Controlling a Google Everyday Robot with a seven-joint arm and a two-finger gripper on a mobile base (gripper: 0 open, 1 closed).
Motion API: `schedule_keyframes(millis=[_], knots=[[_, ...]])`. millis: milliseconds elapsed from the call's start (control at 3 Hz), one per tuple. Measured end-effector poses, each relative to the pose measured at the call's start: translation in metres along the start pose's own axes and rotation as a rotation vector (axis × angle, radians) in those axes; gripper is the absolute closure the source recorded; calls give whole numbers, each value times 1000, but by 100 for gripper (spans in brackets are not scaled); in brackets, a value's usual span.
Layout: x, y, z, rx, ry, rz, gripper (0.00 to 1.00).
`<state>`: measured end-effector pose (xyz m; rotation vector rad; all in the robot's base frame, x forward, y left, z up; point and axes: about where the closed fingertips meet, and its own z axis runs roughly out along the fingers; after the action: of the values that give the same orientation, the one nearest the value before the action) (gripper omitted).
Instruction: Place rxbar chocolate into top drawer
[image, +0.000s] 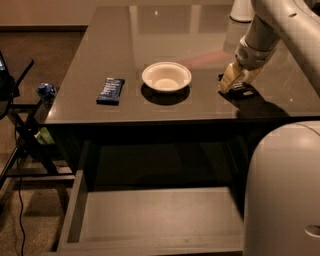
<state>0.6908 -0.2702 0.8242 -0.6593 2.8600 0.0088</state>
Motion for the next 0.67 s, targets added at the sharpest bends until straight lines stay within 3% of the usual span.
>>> schedule_keyframes(millis=[333, 667], knots=[[0, 0, 0, 0, 0, 0, 95], [0, 0, 0, 0, 0, 0, 100]])
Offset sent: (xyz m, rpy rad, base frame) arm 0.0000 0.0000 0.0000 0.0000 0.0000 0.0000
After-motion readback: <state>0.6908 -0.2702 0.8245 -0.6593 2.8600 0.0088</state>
